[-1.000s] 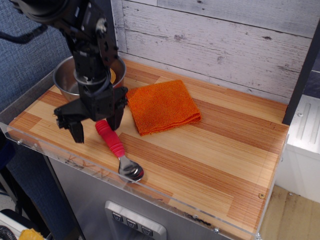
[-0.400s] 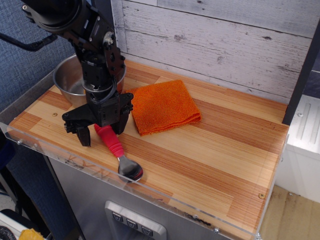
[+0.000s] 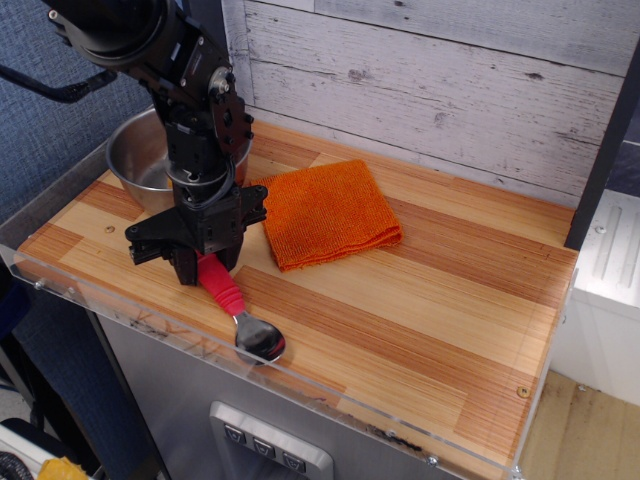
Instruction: Pick up the red spoon and place it on the right of the orange cloth
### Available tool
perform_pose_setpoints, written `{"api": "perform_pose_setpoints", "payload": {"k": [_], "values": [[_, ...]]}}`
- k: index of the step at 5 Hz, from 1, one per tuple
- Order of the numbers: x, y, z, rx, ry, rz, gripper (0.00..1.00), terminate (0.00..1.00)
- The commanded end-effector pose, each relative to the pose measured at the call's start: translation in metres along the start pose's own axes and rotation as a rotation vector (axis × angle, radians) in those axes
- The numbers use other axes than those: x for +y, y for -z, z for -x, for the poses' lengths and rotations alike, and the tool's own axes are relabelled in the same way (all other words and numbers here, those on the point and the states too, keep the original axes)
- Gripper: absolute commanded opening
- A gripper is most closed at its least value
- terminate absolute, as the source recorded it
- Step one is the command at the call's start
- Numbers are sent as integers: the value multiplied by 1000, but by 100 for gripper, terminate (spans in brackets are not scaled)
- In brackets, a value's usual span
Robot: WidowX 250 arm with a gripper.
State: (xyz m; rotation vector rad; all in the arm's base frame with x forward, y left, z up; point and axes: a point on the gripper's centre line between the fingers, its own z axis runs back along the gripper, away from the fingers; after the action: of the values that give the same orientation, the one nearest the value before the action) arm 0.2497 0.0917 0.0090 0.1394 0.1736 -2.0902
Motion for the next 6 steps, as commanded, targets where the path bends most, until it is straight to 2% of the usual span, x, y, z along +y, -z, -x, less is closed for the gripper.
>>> {"api": "perform_pose_setpoints", "payload": {"k": [1,2,4,5,6], "values": [[-1,-17,9,31,-12,-30,0,0],[-3,-35,20,57,-26,-36,0,0],[3,-88,34,52,-52,-100,0,0],[10,-116,32,107,-46,-121,0,0],[35,-146,27,114,-19,-188,0,0]]}}
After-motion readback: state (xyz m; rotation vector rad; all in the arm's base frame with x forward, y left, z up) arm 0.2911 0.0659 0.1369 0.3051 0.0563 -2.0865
